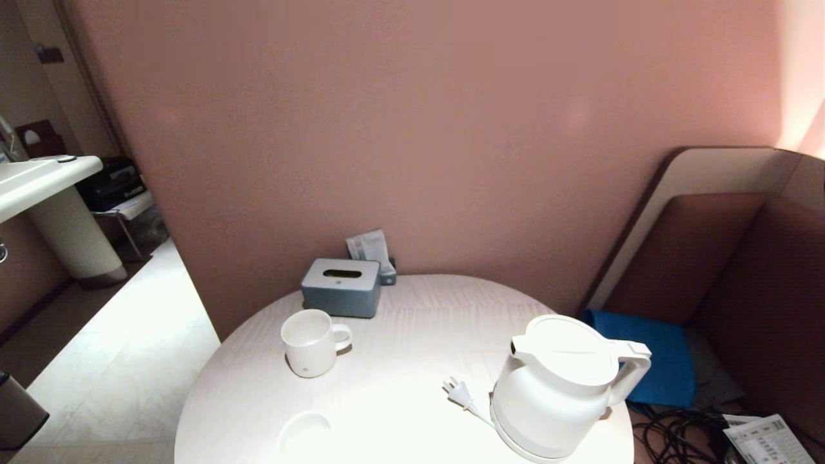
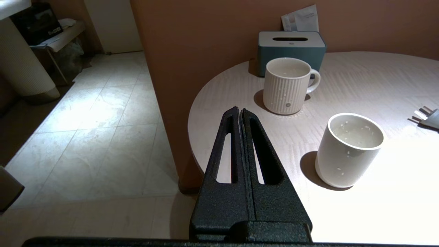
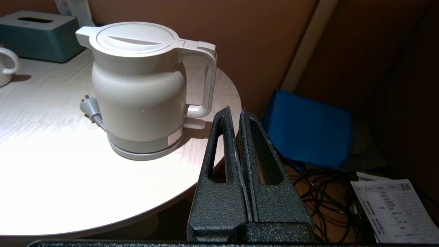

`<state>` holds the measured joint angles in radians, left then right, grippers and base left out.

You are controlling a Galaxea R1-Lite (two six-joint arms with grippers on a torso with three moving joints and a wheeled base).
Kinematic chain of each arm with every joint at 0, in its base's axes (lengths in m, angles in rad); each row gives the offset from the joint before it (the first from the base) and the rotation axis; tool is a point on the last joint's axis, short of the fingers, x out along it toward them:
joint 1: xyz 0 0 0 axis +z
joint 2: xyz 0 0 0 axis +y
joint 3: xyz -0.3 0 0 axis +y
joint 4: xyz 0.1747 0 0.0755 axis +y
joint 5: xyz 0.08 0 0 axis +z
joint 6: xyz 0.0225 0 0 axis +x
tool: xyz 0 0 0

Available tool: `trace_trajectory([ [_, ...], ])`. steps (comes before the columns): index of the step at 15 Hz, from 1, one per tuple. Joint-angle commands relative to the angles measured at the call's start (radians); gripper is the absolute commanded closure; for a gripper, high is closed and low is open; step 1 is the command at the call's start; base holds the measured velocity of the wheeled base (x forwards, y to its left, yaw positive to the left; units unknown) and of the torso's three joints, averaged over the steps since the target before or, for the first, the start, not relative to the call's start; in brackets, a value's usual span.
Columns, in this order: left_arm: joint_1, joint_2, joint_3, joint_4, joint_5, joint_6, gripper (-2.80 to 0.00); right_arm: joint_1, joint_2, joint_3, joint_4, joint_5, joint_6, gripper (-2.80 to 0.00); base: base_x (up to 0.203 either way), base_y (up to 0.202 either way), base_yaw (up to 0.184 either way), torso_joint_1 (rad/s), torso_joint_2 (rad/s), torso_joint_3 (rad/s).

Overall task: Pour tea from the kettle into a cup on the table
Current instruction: Pick up the cup

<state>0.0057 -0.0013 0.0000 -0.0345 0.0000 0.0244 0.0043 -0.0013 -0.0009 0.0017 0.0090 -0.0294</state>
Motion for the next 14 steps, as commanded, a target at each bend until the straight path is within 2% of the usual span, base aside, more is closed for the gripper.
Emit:
trace_trajectory([
  [1, 0.0, 0.001, 0.0, -0.001, 0.0, 0.007, 0.0, 0.0, 0.001, -0.001, 0.0, 0.0, 0.0, 0.0, 0.0, 0.0, 0.0, 0.0, 0.0, 0.0],
  [7, 0.0, 0.001, 0.0, -0.001, 0.002, -0.021, 0.0, 0.0, 0.001, 0.001, 0.0, 0.0, -0.001, 0.0, 0.0, 0.0, 0.0, 0.0, 0.0, 0.0],
  [14, 0.0, 0.001, 0.0, -0.001, 0.002, -0.024, 0.0, 0.0, 0.001, -0.001, 0.0, 0.0, 0.0, 0.0, 0.0, 0.0, 0.0, 0.0, 0.0, 0.0],
])
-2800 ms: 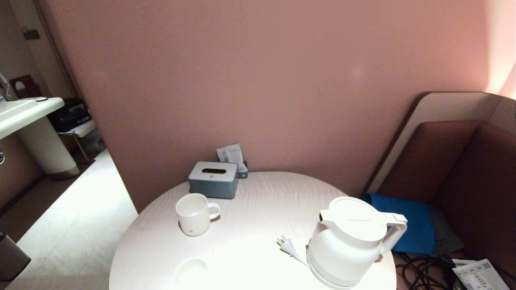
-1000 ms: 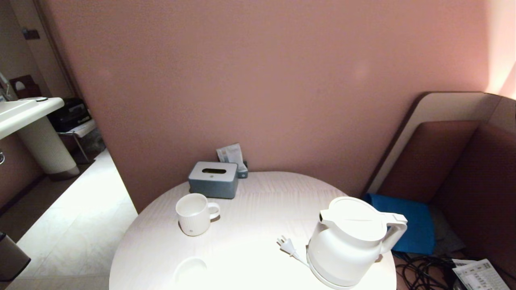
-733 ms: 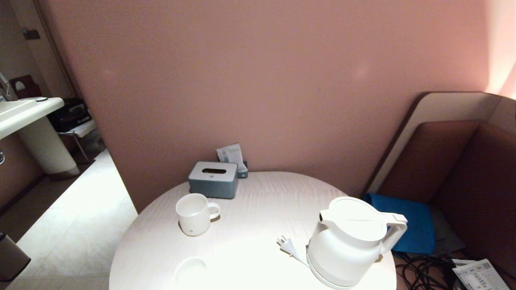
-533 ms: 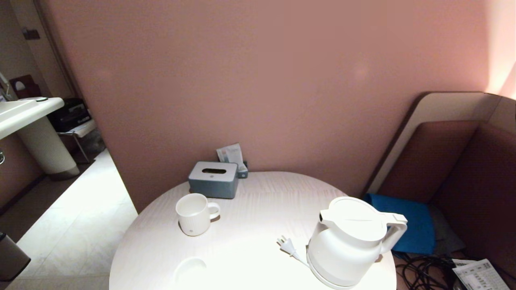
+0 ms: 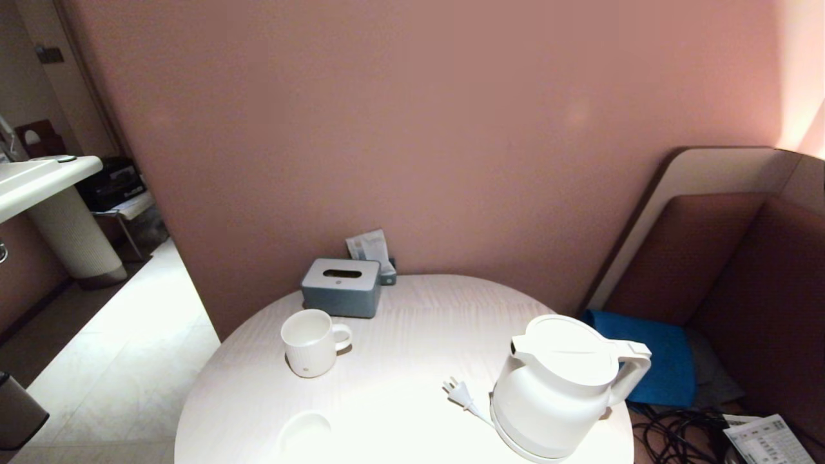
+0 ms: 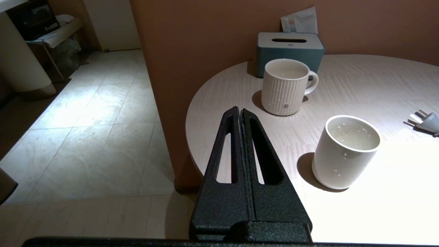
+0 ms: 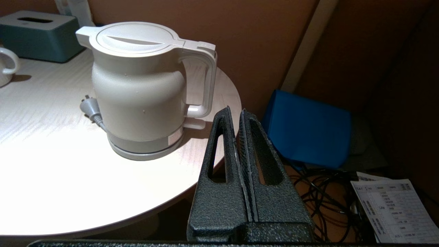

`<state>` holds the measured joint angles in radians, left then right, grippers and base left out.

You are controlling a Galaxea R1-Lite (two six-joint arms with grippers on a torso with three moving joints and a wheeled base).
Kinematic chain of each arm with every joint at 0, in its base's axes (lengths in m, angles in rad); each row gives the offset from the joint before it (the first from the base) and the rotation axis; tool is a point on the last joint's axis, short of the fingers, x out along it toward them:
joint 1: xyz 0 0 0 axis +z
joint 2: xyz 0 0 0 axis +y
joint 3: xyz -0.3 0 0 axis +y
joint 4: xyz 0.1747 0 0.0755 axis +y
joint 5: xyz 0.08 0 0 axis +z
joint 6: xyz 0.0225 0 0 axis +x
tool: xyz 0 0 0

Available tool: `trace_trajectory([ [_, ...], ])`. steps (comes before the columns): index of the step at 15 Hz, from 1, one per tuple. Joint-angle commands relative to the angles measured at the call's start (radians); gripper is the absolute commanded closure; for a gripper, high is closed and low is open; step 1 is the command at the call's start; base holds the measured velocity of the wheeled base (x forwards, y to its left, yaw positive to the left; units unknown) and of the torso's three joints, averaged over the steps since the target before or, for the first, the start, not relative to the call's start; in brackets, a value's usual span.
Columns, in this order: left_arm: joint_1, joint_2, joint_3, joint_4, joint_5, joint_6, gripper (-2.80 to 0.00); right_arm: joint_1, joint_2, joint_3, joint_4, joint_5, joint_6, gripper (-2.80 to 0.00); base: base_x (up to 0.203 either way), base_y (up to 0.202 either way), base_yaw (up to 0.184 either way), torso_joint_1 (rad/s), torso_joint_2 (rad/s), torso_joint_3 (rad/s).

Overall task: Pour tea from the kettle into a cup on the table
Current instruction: Pick up the cup

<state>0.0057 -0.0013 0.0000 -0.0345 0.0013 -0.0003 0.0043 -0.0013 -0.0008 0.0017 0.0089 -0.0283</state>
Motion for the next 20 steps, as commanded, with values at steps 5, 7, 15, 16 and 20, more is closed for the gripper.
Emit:
trace_trajectory([
  [5, 0.0, 0.001, 0.0, -0.003, 0.0, 0.0, 0.0, 0.0, 0.001, 0.001, -0.001, 0.0, -0.001, 0.0, 0.0, 0.0, 0.0, 0.0, 0.0, 0.0],
  [7, 0.0, 0.001, -0.002, -0.084, 0.006, 0.0, 0.0, 0.0, 0.001, 0.001, 0.0, 0.0, -0.001, 0.0, 0.0, 0.0, 0.0, 0.0, 0.0, 0.0],
  [15, 0.001, 0.573, -0.481, 0.002, 0.002, -0.138, 0.0, 0.0, 0.001, 0.001, 0.0, 0.0, -0.001, 0.0, 0.0, 0.0, 0.0, 0.0, 0.0, 0.0],
  [16, -0.001, 0.668, -0.546, 0.006, -0.003, -0.187, 0.0, 0.0, 0.001, -0.001, 0.0, 0.0, -0.001, 0.0, 0.0, 0.0, 0.0, 0.0, 0.0, 0.0],
  [20, -0.102, 0.892, -0.707, 0.172, -0.097, -0.307, 0.0, 0.0, 0.001, 0.001, 0.0, 0.0, -0.001, 0.0, 0.0, 0.0, 0.0, 0.0, 0.0, 0.0],
])
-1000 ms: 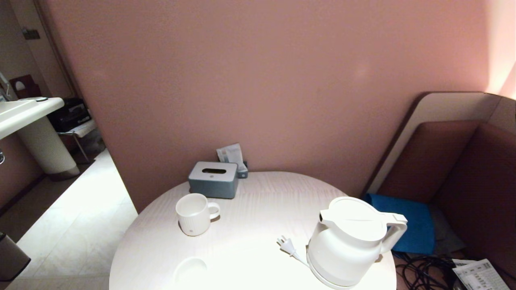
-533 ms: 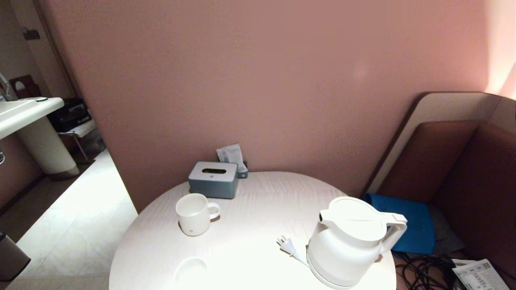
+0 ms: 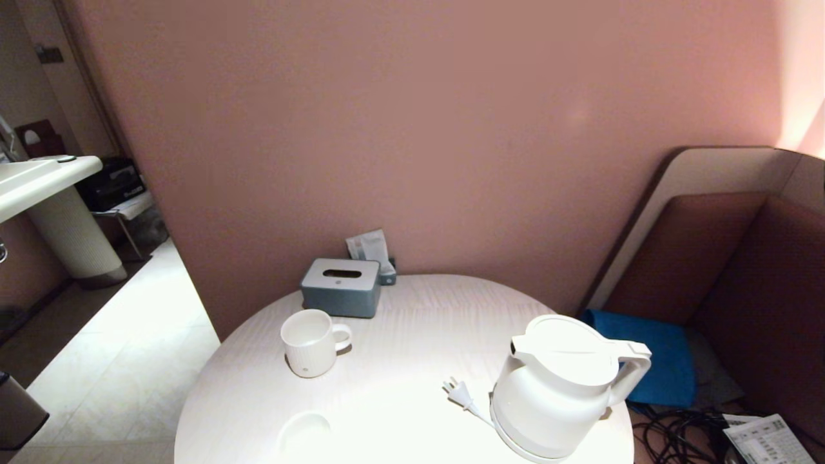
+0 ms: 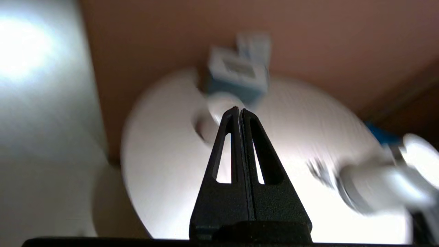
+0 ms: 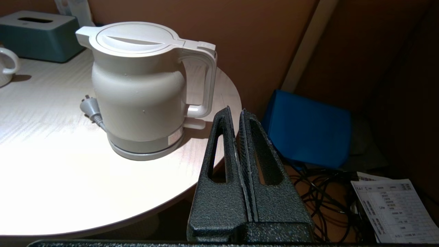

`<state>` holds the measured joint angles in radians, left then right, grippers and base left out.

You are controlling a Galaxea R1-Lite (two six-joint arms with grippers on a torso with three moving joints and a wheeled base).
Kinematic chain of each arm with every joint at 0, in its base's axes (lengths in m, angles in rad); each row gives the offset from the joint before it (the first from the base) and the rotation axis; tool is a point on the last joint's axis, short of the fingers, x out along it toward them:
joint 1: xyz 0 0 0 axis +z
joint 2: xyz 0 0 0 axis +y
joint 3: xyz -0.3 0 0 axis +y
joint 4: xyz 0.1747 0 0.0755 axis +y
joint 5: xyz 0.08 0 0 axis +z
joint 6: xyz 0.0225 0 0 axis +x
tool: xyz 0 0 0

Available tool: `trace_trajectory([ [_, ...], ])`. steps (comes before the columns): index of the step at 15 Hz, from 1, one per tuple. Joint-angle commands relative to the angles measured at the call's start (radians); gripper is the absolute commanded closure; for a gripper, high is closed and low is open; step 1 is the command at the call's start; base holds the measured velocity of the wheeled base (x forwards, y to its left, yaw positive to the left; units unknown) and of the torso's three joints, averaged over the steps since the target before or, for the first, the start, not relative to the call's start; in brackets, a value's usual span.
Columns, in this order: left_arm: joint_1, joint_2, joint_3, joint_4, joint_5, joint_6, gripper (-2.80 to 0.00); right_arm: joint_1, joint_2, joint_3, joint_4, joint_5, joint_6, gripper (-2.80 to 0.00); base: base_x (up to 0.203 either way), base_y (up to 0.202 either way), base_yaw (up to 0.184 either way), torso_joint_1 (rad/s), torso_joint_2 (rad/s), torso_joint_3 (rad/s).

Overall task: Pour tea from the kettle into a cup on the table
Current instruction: Pick up the cup

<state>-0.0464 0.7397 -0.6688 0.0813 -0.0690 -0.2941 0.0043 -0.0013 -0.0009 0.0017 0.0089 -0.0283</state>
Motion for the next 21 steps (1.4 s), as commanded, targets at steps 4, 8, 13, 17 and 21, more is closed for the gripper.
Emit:
trace_trajectory([
  [4, -0.158, 0.185, 0.022, 0.136, -0.095, -0.044, 0.0, 0.0, 0.001, -0.001, 0.0, 0.0, -0.001, 0.0, 0.0, 0.0, 0.0, 0.0, 0.0, 0.0],
  [8, -0.207, 0.23, 0.121, 0.154, -0.121, -0.048, 0.0, 0.0, 0.001, 0.001, 0.0, 0.0, -0.001, 0.0, 0.0, 0.0, 0.0, 0.0, 0.0, 0.0],
  [13, -0.21, 0.354, 0.201, 0.167, -0.163, -0.037, 0.0, 0.0, 0.001, -0.001, 0.0, 0.0, -0.001, 0.0, 0.0, 0.0, 0.0, 0.0, 0.0, 0.0],
  [17, -0.209, 0.444, 0.342, -0.08, -0.155, -0.034, 0.0, 0.0, 0.001, -0.001, -0.001, 0.0, -0.001, 0.0, 0.0, 0.0, 0.0, 0.0, 0.0, 0.0],
  [21, -0.21, 0.503, 0.472, -0.259, -0.148, -0.027, 0.0, 0.0, 0.001, -0.001, 0.0, 0.0, -0.001, 0.0, 0.0, 0.0, 0.0, 0.0, 0.0, 0.0],
])
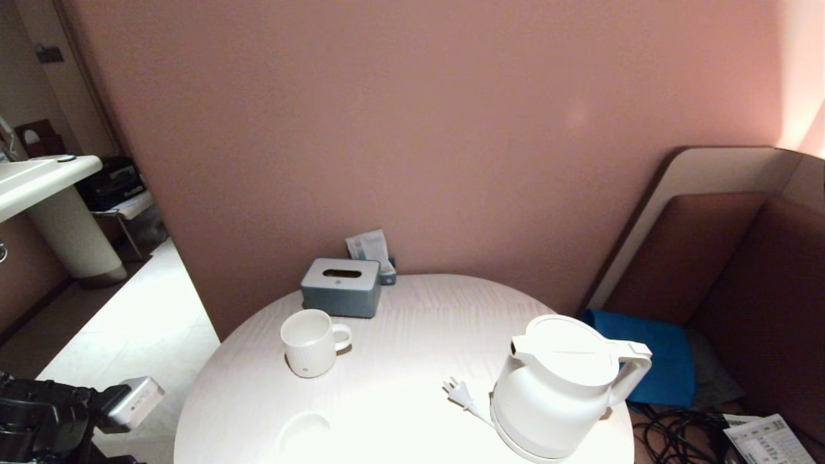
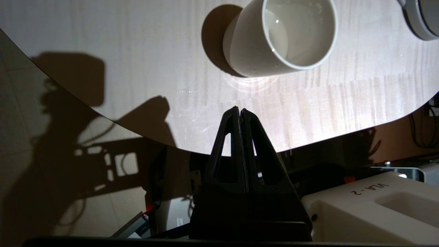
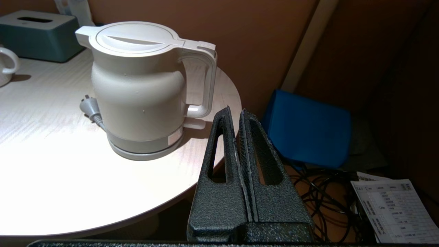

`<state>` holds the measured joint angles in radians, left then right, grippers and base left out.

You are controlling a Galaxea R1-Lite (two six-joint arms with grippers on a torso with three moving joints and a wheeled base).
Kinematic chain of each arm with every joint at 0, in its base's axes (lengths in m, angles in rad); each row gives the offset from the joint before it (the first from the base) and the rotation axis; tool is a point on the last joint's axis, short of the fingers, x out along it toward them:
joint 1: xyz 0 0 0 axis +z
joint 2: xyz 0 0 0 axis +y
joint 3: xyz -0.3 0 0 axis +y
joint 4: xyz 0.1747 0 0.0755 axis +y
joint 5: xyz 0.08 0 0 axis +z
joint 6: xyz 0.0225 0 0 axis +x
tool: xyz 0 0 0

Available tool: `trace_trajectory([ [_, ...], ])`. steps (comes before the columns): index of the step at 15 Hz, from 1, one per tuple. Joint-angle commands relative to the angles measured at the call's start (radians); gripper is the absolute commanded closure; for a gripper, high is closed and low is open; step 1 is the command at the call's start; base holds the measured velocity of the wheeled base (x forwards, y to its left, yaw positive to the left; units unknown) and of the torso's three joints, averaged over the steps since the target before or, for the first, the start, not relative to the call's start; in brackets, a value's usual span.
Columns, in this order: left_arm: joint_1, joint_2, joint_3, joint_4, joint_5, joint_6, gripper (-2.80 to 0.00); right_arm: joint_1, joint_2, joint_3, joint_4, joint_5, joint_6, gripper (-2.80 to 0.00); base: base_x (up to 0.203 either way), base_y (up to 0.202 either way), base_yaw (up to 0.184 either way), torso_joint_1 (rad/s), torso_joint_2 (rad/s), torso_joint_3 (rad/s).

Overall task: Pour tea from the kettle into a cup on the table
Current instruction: Pick up the cup

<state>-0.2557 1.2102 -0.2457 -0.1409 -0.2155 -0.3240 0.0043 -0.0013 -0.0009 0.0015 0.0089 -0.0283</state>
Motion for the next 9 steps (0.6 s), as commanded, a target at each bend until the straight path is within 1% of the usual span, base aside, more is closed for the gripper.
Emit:
trace_trajectory([
  [1, 0.0, 0.037, 0.092, -0.099, -0.004, 0.019, 0.0, 0.0, 0.001, 0.0, 0.0, 0.0, -0.001, 0.0, 0.0, 0.0, 0.0, 0.0, 0.0, 0.0],
  [3, 0.0, 0.078, 0.18, -0.261, -0.005, 0.068, 0.0, 0.0, 0.001, 0.0, 0.0, 0.0, -0.001, 0.0, 0.0, 0.0, 0.0, 0.0, 0.0, 0.0],
  [6, 0.0, 0.172, 0.241, -0.415, -0.006, 0.087, 0.0, 0.0, 0.001, -0.001, 0.0, 0.0, -0.001, 0.0, 0.0, 0.0, 0.0, 0.0, 0.0, 0.0],
  [7, 0.0, 0.174, 0.245, -0.429, -0.011, 0.087, 0.0, 0.0, 0.001, -0.001, 0.0, 0.0, -0.001, 0.0, 0.0, 0.0, 0.0, 0.0, 0.0, 0.0],
  [9, -0.01, 0.173, 0.246, -0.431, -0.052, 0.104, 0.0, 0.0, 0.001, 0.001, 0.0, 0.0, -0.001, 0.0, 0.0, 0.0, 0.0, 0.0, 0.0, 0.0],
])
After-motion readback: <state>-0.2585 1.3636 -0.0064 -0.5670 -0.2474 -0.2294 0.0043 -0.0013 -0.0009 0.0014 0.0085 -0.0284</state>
